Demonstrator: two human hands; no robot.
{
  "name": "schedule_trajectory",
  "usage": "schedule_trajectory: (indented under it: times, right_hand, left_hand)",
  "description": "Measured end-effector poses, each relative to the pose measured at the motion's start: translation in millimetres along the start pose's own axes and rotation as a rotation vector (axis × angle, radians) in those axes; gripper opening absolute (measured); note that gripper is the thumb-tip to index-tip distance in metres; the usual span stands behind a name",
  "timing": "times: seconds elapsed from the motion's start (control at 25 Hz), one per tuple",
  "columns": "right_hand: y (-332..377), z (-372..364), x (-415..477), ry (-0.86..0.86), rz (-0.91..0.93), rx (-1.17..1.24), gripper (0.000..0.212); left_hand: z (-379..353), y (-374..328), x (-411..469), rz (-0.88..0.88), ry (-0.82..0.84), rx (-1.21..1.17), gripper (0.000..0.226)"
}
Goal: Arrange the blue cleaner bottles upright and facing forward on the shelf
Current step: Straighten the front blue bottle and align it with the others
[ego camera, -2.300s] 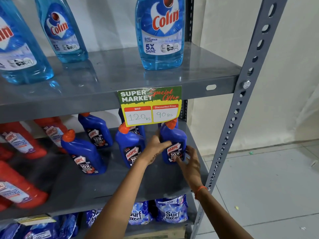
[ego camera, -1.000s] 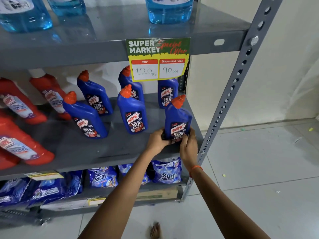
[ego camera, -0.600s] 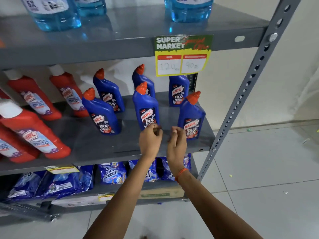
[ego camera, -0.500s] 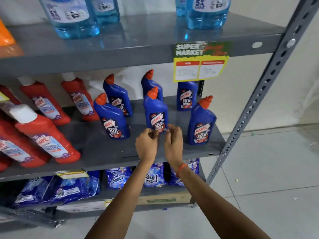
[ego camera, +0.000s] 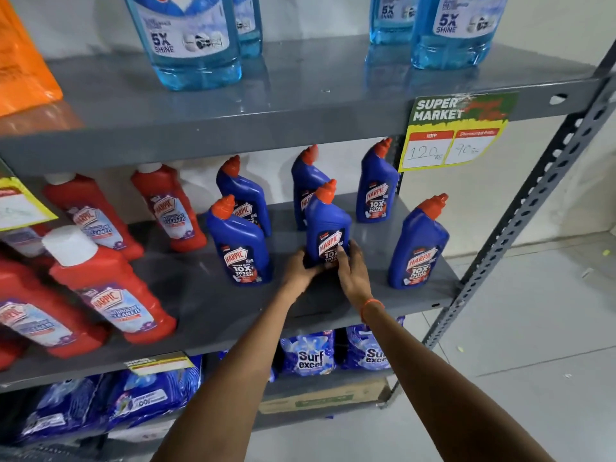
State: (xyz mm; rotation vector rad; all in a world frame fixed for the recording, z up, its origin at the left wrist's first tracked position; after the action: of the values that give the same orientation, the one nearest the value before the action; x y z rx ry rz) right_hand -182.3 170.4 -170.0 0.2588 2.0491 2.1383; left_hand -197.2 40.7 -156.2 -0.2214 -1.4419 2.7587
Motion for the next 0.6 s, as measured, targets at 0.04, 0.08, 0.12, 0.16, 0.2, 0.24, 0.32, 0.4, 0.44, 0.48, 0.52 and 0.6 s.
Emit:
schedule_trajectory:
  times: [0.04, 0.08, 0.12, 0.16, 0.2, 0.24, 0.32, 0.4, 0.44, 0.48, 0.52, 0.6]
  right_hand:
    - [-1.7, 5.5, -0.6, 0.035, -0.005, -0.019, 0.044]
    - [-3.2, 11.9, -2.2, 0.068, -0.008, -0.050, 0.043]
    - [-5.5, 18.2, -4.7, 0.095, -0.007, -0.090, 0.042]
    - [-7.1, 24.0, -8.9, 0.118, 0.004, -0.136, 0.039]
    - [-8.6, 28.6, -14.0, 0.135, 0.021, -0.190, 0.037]
    - [-9.9, 31.8, -20.6, 0.148, 0.041, -0.247, 0.035]
    - [-10.4, 35.7, -32.0, 0.172, 0.079, -0.330, 0.033]
    - [-8.5, 38.2, -38.8, 0.199, 0.114, -0.367, 0.032]
    - [-7.6, 39.0, -40.9, 0.215, 0.122, -0.379, 0.032]
    - [-7.2, 39.9, -42.2, 0.228, 0.119, -0.385, 0.032]
    - [-6.9, 41.2, -42.7, 0.235, 0.111, -0.381, 0.033]
    - [-4.7, 43.5, -43.6, 0.246, 0.117, -0.369, 0.035]
  left_hand:
    - [0.1, 1.5, -1.3, -0.004, 0.003, 0.001, 0.057]
    - [0.4, 3.1, -4.4, -0.006, 0.001, 0.017, 0.058]
    - [-0.5, 4.9, -9.2, -0.020, -0.002, 0.033, 0.056]
    - [-1.7, 6.1, -15.5, -0.033, -0.009, 0.049, 0.054]
    - [-4.0, 9.6, -20.6, -0.046, -0.017, 0.049, 0.051]
    - [-6.4, 14.0, -25.9, -0.057, -0.020, 0.028, 0.049]
    - [-8.7, 20.7, -35.8, -0.052, -0.001, -0.052, 0.046]
    - [-7.5, 21.9, -43.1, -0.029, 0.037, -0.103, 0.043]
    - [-6.9, 21.0, -46.0, -0.023, 0.062, -0.110, 0.042]
    - [-6.6, 19.3, -48.4, -0.019, 0.087, -0.118, 0.041]
    - [-6.6, 18.2, -50.6, -0.020, 0.104, -0.117, 0.040]
    - [-5.6, 16.2, -53.3, -0.022, 0.112, -0.112, 0.041]
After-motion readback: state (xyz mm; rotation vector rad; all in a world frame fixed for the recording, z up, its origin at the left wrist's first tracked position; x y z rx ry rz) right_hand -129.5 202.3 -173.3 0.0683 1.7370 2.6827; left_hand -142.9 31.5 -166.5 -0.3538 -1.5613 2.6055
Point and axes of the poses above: each hand's wrist, its own x-axis towards the middle knuckle, its own z-axis out of the back of the hand, y = z × x, the point moved 6 cm from there along x, towards the middle knuckle, and after that the axes turned 10 degrees about x, right-handed, at the moved point
